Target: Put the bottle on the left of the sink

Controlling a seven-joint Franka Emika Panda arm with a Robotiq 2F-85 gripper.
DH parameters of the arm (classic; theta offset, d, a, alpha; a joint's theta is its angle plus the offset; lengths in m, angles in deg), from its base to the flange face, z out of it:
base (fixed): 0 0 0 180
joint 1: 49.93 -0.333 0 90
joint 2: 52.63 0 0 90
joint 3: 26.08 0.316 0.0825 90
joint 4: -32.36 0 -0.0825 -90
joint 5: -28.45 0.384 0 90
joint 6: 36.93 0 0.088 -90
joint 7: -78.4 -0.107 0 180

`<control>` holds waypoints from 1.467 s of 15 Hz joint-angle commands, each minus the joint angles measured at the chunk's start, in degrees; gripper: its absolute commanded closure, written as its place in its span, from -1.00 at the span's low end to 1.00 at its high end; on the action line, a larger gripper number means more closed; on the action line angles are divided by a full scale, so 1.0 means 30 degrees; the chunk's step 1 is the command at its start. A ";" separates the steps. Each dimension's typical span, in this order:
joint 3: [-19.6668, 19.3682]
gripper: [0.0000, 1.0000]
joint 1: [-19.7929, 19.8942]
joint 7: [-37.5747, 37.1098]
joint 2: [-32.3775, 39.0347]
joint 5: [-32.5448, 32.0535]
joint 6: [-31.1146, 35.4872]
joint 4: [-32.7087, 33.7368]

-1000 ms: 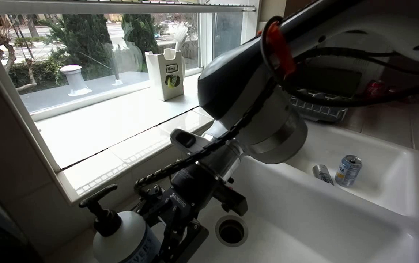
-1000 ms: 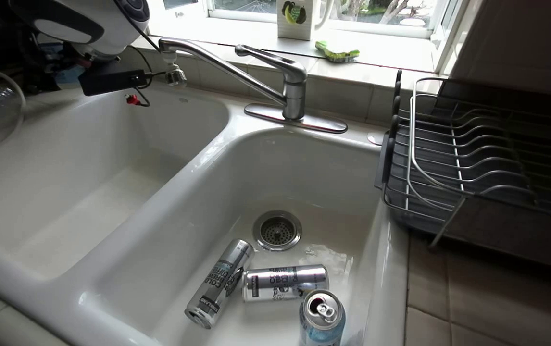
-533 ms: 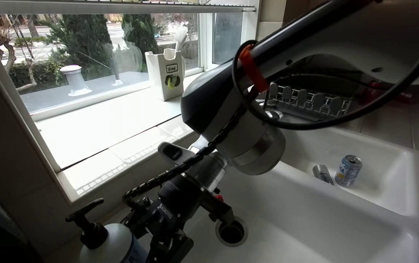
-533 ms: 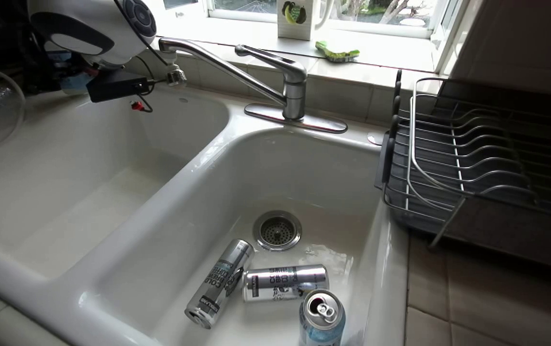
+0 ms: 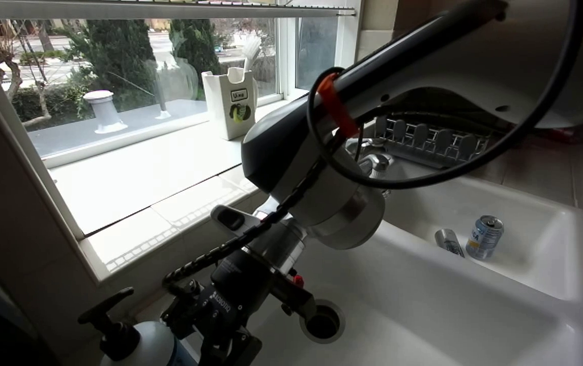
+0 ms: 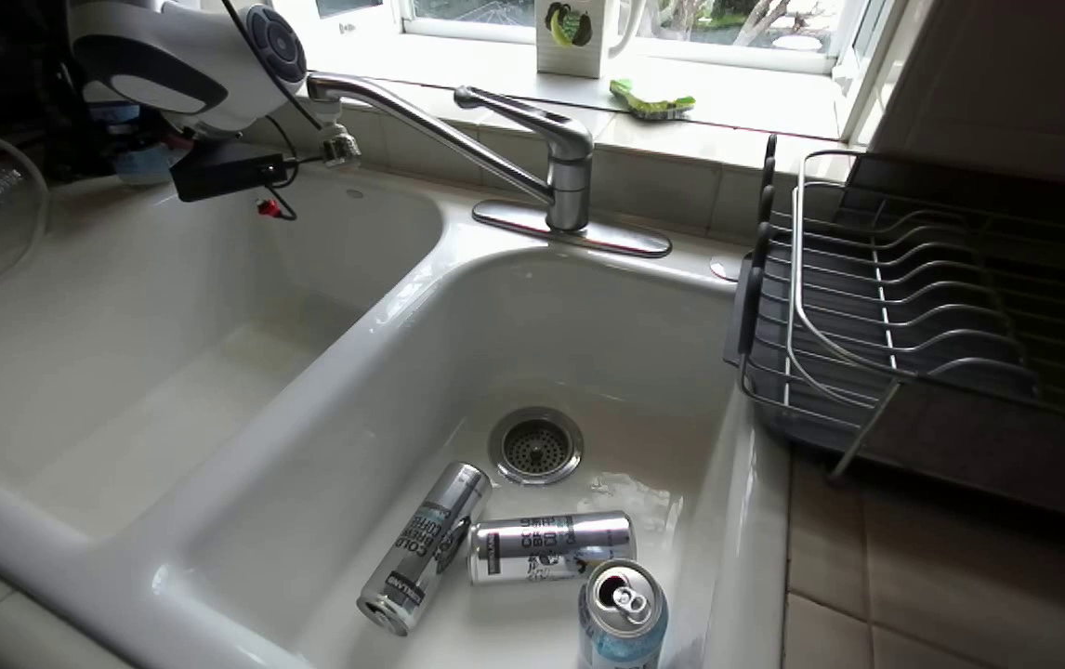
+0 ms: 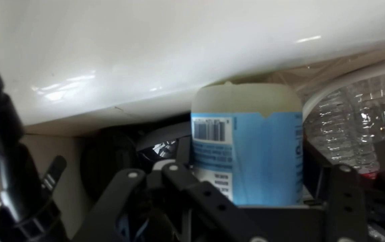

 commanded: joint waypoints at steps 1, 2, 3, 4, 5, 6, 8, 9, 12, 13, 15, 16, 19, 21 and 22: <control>0.0015 -1.00 0.0068 0.0223 0.0238 -0.0134 -0.0584 0.0479; 0.0005 -1.00 0.0089 0.0215 0.0135 -0.0128 -0.0647 0.0462; -0.0009 -1.00 0.0103 0.0222 0.0063 -0.0124 -0.0683 0.0475; -0.0025 -1.00 0.0115 0.0192 -0.0019 -0.0152 -0.0717 0.0480; -0.0048 -1.00 0.0133 0.0142 -0.0123 -0.0163 -0.0696 0.0447; -0.0091 -1.00 0.0120 0.0067 -0.0242 -0.0207 -0.0560 0.0382; -0.0177 -1.00 0.0224 -0.0079 -0.0698 -0.0131 -0.0340 0.0048; -0.0245 -1.00 0.0292 -0.0195 -0.0918 -0.0156 -0.0293 -0.0108; -0.0530 -1.00 0.0447 -0.0648 -0.1641 -0.0285 0.0128 -0.0657; -0.0631 -1.00 0.0504 -0.0803 -0.1925 -0.0296 0.0284 -0.0876; -0.0807 -1.00 0.0653 -0.1229 -0.2442 -0.0406 0.0415 -0.1304; -0.0880 -1.00 0.0723 -0.1470 -0.2655 -0.0464 0.0445 -0.1521; -0.1037 -1.00 0.0833 -0.2134 -0.3223 -0.0621 0.0570 -0.2082; -0.1008 -1.00 0.0943 -0.2806 -0.3905 -0.0711 0.0368 -0.2564; -0.0974 -1.00 0.0922 -0.3152 -0.4331 -0.0796 0.0381 -0.2808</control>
